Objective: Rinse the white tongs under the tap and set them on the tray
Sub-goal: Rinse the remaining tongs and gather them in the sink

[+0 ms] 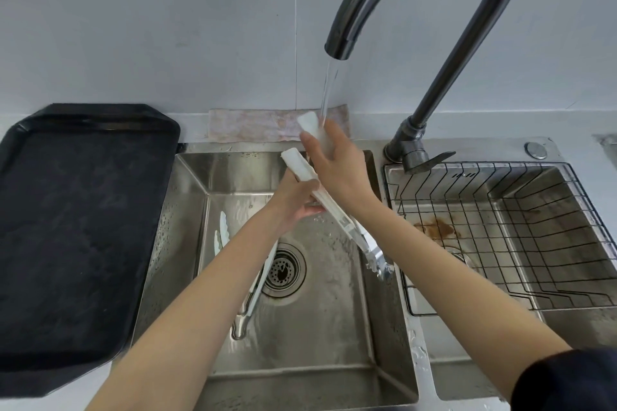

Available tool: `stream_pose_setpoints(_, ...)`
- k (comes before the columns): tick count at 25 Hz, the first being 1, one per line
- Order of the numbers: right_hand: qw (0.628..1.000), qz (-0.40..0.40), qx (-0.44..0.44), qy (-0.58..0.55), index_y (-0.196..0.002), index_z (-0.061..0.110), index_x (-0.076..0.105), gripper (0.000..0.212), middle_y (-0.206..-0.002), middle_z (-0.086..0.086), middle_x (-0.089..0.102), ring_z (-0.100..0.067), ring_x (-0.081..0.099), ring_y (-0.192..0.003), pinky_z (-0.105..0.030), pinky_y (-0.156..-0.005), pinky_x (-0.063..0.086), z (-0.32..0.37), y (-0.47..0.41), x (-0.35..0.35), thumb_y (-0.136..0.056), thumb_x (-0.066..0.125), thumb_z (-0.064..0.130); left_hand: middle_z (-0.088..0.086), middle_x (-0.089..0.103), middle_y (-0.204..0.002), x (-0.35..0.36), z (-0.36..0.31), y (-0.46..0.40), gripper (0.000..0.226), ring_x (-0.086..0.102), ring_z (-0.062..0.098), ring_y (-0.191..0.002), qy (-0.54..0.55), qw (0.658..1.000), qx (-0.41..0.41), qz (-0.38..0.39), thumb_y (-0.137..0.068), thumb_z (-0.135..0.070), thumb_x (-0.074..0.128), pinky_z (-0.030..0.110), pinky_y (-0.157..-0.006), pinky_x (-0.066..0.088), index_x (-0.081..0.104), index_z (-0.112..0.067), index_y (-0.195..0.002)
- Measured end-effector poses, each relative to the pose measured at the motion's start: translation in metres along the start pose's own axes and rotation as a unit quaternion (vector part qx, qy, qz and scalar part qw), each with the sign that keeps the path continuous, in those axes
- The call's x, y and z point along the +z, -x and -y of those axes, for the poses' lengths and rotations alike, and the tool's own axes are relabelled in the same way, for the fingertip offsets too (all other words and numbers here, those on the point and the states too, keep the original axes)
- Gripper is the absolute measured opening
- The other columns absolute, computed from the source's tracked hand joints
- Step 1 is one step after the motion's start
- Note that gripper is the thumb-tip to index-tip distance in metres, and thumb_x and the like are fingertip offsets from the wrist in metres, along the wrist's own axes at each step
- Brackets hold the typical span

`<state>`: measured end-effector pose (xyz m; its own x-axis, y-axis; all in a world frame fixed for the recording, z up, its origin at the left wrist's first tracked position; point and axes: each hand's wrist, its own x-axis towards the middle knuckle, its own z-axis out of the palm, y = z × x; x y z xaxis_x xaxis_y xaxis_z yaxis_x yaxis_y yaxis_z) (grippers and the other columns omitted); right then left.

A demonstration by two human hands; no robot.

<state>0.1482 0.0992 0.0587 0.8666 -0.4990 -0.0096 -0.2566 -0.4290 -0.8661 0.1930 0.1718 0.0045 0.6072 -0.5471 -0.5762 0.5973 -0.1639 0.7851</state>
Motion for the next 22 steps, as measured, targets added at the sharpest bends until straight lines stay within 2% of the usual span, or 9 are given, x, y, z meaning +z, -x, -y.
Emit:
stream_pose_setpoints(3, 1.0, 0.006, 0.001, 0.024, -0.128, 0.008, 0.047, 0.046, -0.067, 0.014, 0.046, -0.006, 0.047, -0.063, -0.023, -0.059, 0.036, 0.007, -0.012, -0.002, -0.098, 0.034, 0.04, 0.018, 0.062, -0.103, -0.004, -0.003, 0.001, 0.036, 0.071, 0.011, -0.062, 0.005, 1.0, 0.009, -0.006, -0.091, 0.005, 0.041, 0.027, -0.051, 0.058, 0.04, 0.0, -0.126)
stream_pose_setpoints(4, 1.0, 0.006, 0.01, 0.019, -0.129, 0.007, 0.046, 0.046, -0.068, 0.015, 0.045, -0.003, 0.045, -0.063, -0.021, -0.057, 0.034, 0.007, -0.013, -0.003, -0.098, 0.032, 0.038, 0.015, 0.062, -0.097, -0.003, -0.005, 0.002, 0.031, 0.071, 0.008, -0.056, -0.002, 1.0, 0.013, -0.011, -0.091, 0.006, 0.039, 0.026, -0.05, 0.058, 0.042, 0.001, -0.121)
stream_pose_setpoints(6, 1.0, 0.002, 0.026, -0.014, -0.135, 0.011, 0.041, 0.046, -0.085, 0.008, 0.051, -0.009, 0.05, -0.078, -0.024, -0.069, 0.039, 0.005, -0.013, -0.005, -0.098, 0.033, 0.037, 0.016, 0.063, -0.101, 0.002, -0.01, 0.003, 0.027, 0.069, 0.005, -0.052, -0.024, 0.999, 0.01, -0.021, -0.09, 0.007, 0.039, 0.025, -0.049, 0.058, 0.042, 0.002, -0.116)
stream_pose_setpoints(8, 0.998, -0.013, 0.038, -0.053, -0.139, 0.016, 0.038, 0.046, -0.099, 0.003, 0.048, -0.015, 0.05, -0.091, -0.03, -0.081, 0.042, -0.001, -0.009, -0.011, -0.097, 0.038, 0.034, 0.022, 0.06, -0.117, 0.008, -0.011, 0.003, 0.041, 0.07, 0.009, -0.057, -0.039, 0.999, 0.004, -0.013, -0.089, 0.005, 0.042, 0.025, -0.05, 0.058, 0.032, 0.003, -0.129)
stream_pose_setpoints(11, 0.988, -0.047, 0.08, -0.122, -0.137, 0.015, 0.039, 0.043, -0.089, 0.007, 0.051, -0.01, 0.05, -0.074, -0.028, -0.07, 0.042, -0.011, -0.004, -0.022, -0.095, 0.041, 0.024, 0.015, 0.055, -0.12, 0.016, -0.013, 0.008, 0.049, 0.066, 0.015, -0.073, -0.04, 0.999, 0.009, 0.002, -0.091, 0.006, 0.041, 0.033, -0.066, 0.059, 0.022, -0.005, -0.135)
stream_pose_setpoints(14, 0.976, -0.088, 0.112, -0.164, -0.135, 0.014, 0.04, 0.045, -0.079, 0.01, 0.047, -0.007, 0.045, -0.069, -0.032, -0.071, 0.04, -0.022, -0.002, -0.031, -0.091, 0.04, 0.022, 0.01, 0.055, -0.118, 0.022, -0.014, 0.015, 0.049, 0.065, 0.016, -0.079, -0.039, 0.998, 0.028, 0.032, -0.091, 0.006, 0.041, 0.035, -0.073, 0.057, 0.025, -0.008, -0.136)
stream_pose_setpoints(17, 0.973, -0.097, 0.127, -0.164, -0.136, 0.014, 0.04, 0.044, -0.096, 0.002, 0.05, -0.012, 0.048, -0.079, -0.028, -0.075, 0.043, -0.028, 0.001, -0.033, -0.093, 0.036, 0.022, 0.011, 0.055, -0.126, 0.021, -0.013, 0.019, 0.047, 0.064, 0.021, -0.09, -0.062, 0.997, 0.037, 0.025, -0.093, 0.003, 0.042, 0.04, -0.084, 0.053, 0.029, -0.009, -0.136)
stream_pose_setpoints(20, 0.971, -0.09, 0.133, -0.176, -0.132, 0.009, 0.043, 0.038, -0.084, 0.003, 0.051, -0.008, 0.049, -0.069, -0.019, -0.061, 0.045, -0.031, 0.006, -0.034, -0.098, 0.03, 0.019, 0.005, 0.058, -0.116, 0.014, -0.013, 0.022, 0.045, 0.065, 0.019, -0.088, -0.074, 0.995, 0.06, 0.001, -0.093, 0.002, 0.043, 0.037, -0.084, 0.053, 0.034, -0.012, -0.134)
stream_pose_setpoints(22, 0.967, -0.074, 0.153, -0.192, -0.132, 0.011, 0.041, 0.037, -0.089, 0.0, 0.055, -0.008, 0.054, -0.072, -0.02, -0.065, 0.05, -0.032, 0.01, -0.033, -0.1, 0.027, 0.022, 0.003, 0.061, -0.112, 0.006, -0.011, 0.026, 0.045, 0.065, 0.017, -0.088, -0.076, 0.995, 0.07, -0.016, -0.092, 0.001, 0.045, 0.032, -0.081, 0.052, 0.037, -0.015, -0.133)
